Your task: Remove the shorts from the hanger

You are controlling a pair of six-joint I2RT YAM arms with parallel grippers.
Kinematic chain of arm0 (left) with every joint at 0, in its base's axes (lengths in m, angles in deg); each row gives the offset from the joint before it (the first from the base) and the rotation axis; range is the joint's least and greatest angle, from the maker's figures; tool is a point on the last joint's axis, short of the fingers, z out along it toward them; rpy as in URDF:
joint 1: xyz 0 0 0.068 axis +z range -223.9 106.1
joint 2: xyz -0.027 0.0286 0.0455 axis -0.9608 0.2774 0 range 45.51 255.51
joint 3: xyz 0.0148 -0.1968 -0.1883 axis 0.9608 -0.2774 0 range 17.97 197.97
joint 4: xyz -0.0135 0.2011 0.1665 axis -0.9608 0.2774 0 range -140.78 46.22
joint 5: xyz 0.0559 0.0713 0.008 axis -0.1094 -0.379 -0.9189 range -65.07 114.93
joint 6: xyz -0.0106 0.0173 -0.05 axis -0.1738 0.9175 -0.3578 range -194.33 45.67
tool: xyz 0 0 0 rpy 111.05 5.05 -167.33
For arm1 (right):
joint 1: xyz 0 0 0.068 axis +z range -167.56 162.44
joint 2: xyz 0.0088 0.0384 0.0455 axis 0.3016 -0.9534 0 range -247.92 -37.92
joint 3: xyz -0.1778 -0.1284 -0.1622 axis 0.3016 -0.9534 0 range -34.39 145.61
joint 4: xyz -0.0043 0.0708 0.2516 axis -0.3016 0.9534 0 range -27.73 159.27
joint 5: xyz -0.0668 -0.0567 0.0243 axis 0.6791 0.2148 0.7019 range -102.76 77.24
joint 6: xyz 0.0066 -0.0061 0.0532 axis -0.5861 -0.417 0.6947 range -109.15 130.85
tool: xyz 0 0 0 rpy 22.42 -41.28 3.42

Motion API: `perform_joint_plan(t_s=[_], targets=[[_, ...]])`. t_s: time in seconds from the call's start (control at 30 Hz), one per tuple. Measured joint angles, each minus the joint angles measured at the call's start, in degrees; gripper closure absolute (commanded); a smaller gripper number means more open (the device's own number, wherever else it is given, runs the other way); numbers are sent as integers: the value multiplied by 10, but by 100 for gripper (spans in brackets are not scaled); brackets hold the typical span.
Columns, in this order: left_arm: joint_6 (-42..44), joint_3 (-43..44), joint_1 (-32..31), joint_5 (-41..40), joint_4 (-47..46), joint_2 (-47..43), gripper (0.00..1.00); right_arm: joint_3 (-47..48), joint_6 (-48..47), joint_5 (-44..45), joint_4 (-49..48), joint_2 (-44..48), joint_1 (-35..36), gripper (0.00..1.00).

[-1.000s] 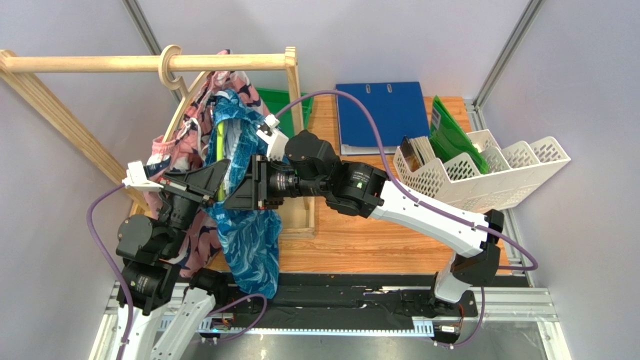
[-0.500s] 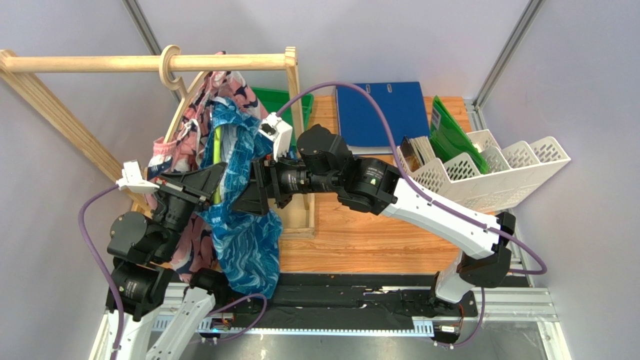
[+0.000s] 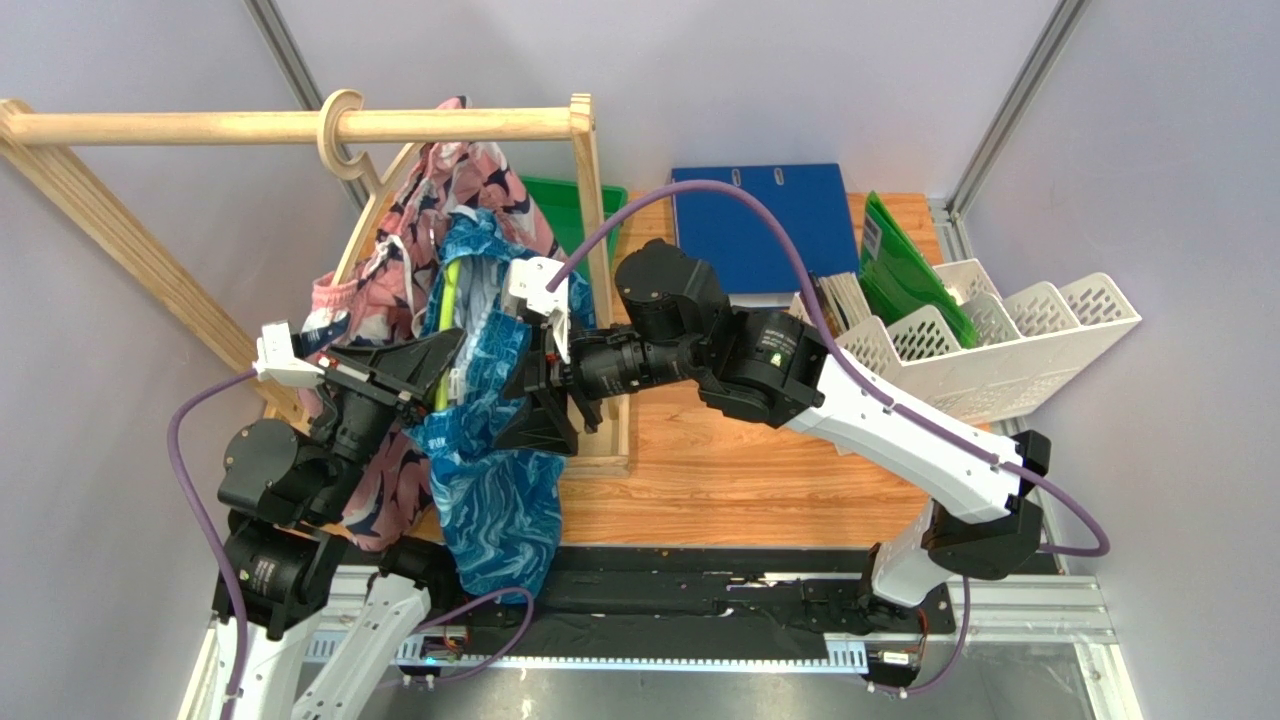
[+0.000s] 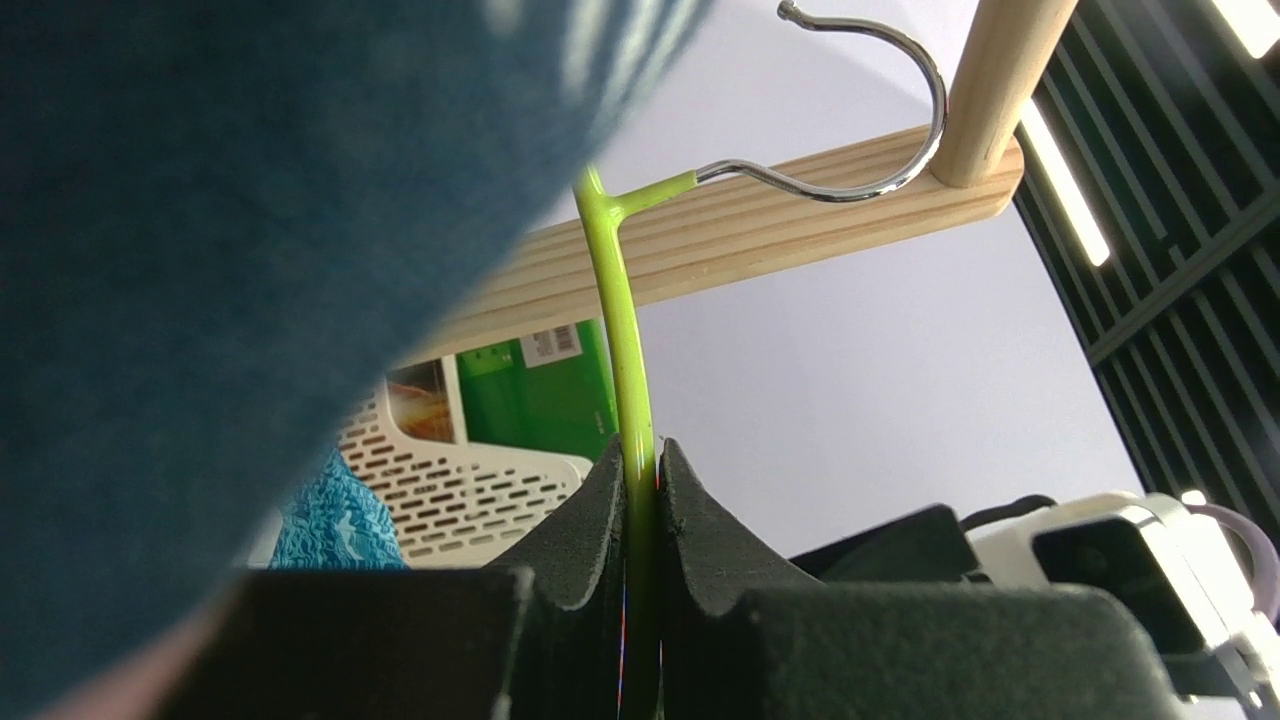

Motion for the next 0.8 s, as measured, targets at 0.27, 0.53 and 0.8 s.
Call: perform_joint_plan(t_s=[0.27, 0.53, 0.8], targets=[[-25, 0, 0, 30, 0, 0, 100, 22, -155, -67, 31, -4, 0, 48], [-47, -1, 0, 47, -2, 0, 100, -2, -225, -61, 15, -20, 0, 50], [-60, -12, 0, 57, -12, 1, 100, 12, -232, -57, -3, -65, -1, 54]])
